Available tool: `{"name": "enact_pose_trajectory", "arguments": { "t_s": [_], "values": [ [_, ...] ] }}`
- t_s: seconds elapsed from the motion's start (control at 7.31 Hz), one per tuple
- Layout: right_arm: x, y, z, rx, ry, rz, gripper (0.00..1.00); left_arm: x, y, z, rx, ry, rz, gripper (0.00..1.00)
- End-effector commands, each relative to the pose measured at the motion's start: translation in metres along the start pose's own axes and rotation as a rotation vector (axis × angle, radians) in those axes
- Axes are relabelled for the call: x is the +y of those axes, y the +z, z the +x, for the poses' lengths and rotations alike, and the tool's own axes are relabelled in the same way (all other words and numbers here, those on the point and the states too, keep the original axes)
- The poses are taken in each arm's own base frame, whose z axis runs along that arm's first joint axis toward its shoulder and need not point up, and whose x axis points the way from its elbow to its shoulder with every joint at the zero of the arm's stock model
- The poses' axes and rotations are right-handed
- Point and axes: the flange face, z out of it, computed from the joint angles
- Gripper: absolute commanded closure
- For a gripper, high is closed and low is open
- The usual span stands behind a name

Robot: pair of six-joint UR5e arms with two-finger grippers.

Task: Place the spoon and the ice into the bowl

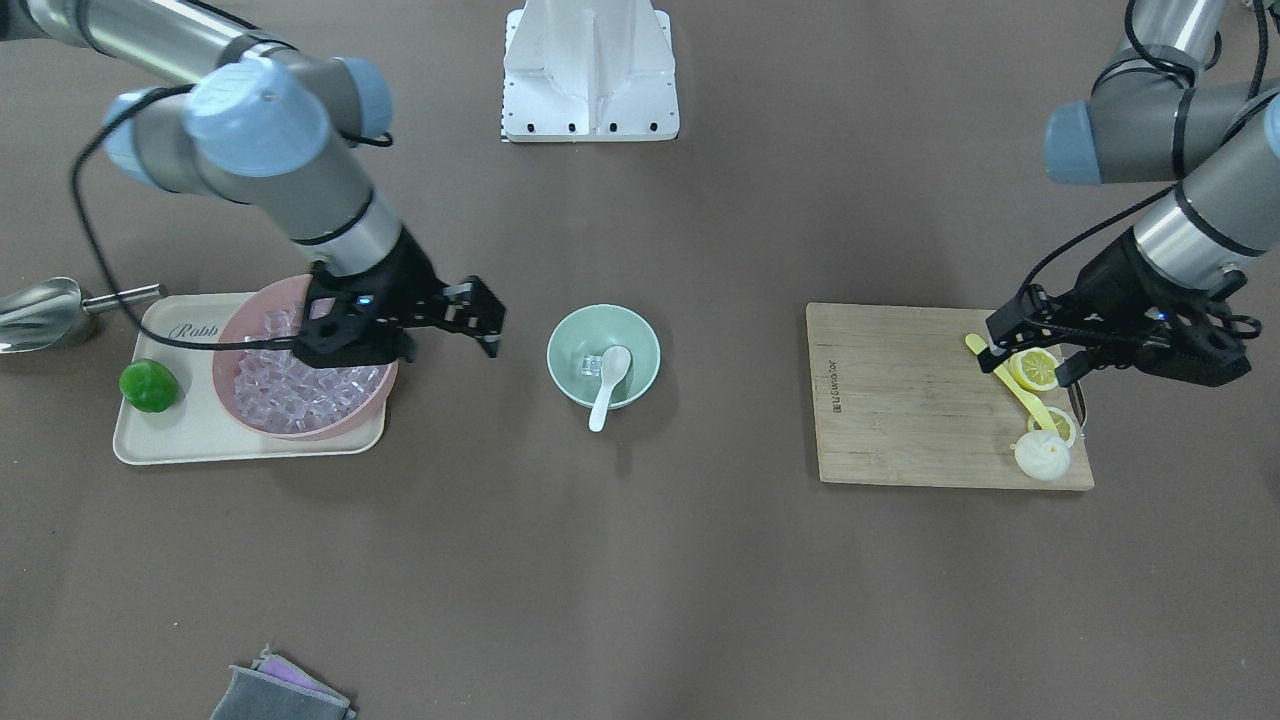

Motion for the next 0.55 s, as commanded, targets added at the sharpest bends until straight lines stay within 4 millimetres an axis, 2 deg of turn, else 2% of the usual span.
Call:
{"name": "enact_pose_trajectory", "arguments": {
  "t_s": [0.0,0.27,0.41],
  "values": [
    [-0.044,-0.082,0.123,0.095,-0.127,-0.040,0.00,0.015,-0.029,-0.071,-0.071,0.084,-0.025,0.03],
    [-0.061,-0.113,0.251,0.185,-0.238,-0.047,0.00,0.042,-0.066,-0.113,-0.095,0.039,0.003,0.03],
    [-0.066,-0.122,0.303,0.216,-0.275,-0.059,0.00,0.053,-0.070,-0.130,-0.107,0.032,0.000,0.03]
  ]
}}
